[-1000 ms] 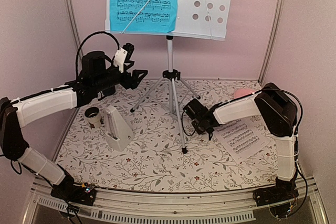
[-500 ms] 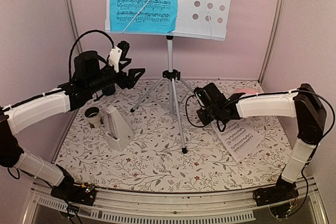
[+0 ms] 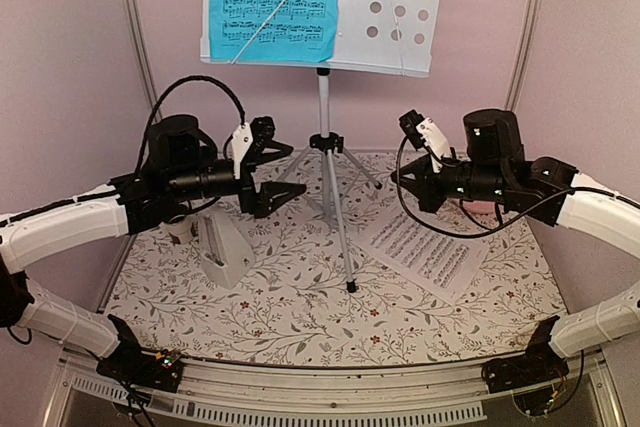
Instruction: Set up the instrument practice props
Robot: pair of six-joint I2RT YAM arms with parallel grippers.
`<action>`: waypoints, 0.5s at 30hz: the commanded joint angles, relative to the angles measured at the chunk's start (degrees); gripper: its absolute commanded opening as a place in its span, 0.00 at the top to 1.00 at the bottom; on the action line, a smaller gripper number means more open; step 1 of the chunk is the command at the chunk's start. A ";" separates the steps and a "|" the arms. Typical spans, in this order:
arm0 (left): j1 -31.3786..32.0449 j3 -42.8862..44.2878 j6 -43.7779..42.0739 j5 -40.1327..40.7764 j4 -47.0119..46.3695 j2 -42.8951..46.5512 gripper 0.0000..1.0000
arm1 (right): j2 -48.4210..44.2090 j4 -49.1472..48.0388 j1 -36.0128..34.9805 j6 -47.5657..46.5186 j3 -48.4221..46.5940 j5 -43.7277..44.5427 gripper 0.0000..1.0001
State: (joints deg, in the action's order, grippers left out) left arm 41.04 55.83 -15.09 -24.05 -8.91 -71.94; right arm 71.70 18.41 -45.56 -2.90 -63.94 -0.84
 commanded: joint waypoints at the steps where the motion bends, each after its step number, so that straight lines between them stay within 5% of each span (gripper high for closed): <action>1: 4.22 1.37 -5.04 -7.74 5.03 -3.58 0.16 | -5.37 2.81 -1.00 -2.38 1.08 -11.55 1.00; 4: 5.31 3.01 -5.63 -5.98 6.91 -5.45 0.15 | -4.02 6.31 -0.95 -0.77 0.52 -1.06 0.95; 7: 6.66 2.24 -4.90 -3.18 3.88 -6.73 0.16 | 0.19 8.64 0.49 4.23 1.31 8.23 0.67; 11: 8.79 2.23 -1.53 -1.11 0.98 -9.85 0.18 | 3.04 4.64 8.22 13.62 4.72 -0.08 0.61; 15: 9.09 -4.76 7.23 3.27 -12.29 -9.05 0.19 | 3.35 0.06 15.48 19.02 8.75 -5.10 0.49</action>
State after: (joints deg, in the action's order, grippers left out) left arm 49.39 56.23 -16.08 -25.30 -8.40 -81.45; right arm 75.40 22.41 -35.75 7.94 -57.54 -1.91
